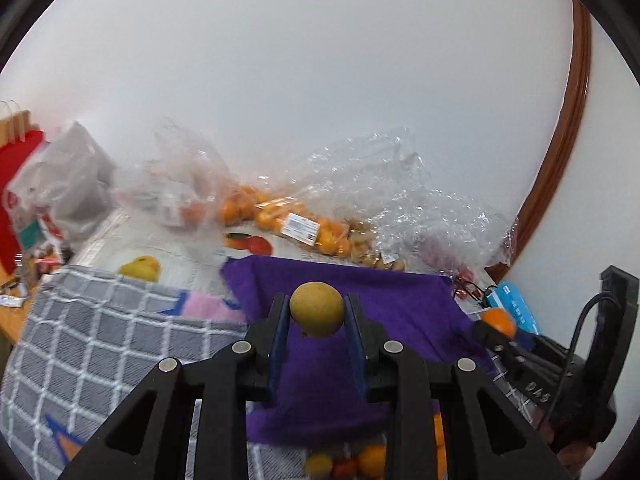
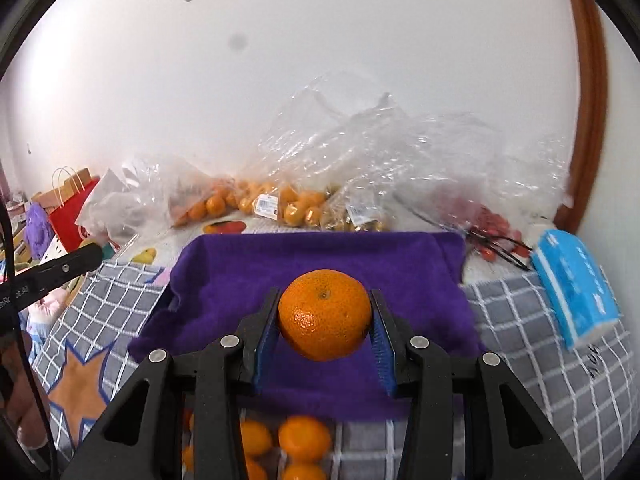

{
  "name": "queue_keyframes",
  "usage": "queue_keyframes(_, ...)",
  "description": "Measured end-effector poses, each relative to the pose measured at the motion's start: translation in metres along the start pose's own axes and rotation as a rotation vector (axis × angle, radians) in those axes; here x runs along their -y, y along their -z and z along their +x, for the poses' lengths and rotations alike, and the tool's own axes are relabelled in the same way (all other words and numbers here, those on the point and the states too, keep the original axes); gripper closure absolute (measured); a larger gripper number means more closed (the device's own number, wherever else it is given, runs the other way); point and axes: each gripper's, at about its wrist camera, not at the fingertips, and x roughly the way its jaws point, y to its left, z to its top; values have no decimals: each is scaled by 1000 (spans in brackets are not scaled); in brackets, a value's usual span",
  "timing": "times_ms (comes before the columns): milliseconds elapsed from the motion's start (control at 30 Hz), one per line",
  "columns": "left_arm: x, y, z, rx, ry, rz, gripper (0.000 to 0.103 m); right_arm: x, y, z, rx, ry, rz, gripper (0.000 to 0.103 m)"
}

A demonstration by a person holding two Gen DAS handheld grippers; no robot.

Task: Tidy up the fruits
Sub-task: 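Carry the yellow fruit and orange onto the purple towel with both tools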

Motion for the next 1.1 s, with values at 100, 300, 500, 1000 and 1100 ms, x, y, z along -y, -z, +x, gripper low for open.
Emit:
queue_keyframes(100, 0, -4, 20, -11, 20, -6, 77, 3, -3, 21, -18, -3, 14, 61)
queue_keyframes(300, -10, 10, 48, -31, 20, -17, 77, 18, 2, 47, -41, 4, 40, 61)
queue_keyframes(500, -20, 20, 64, -37, 34, -46, 77, 33, 8, 52, -34, 12, 56, 61)
queue_keyframes(1000, -19, 29, 79, -65, 68, -38, 77, 44, 21, 75, -86, 38, 65, 61)
queue_keyframes(1100, -17, 32, 85, -84, 66, -28, 77, 42, 23, 77, -95, 39, 60, 61)
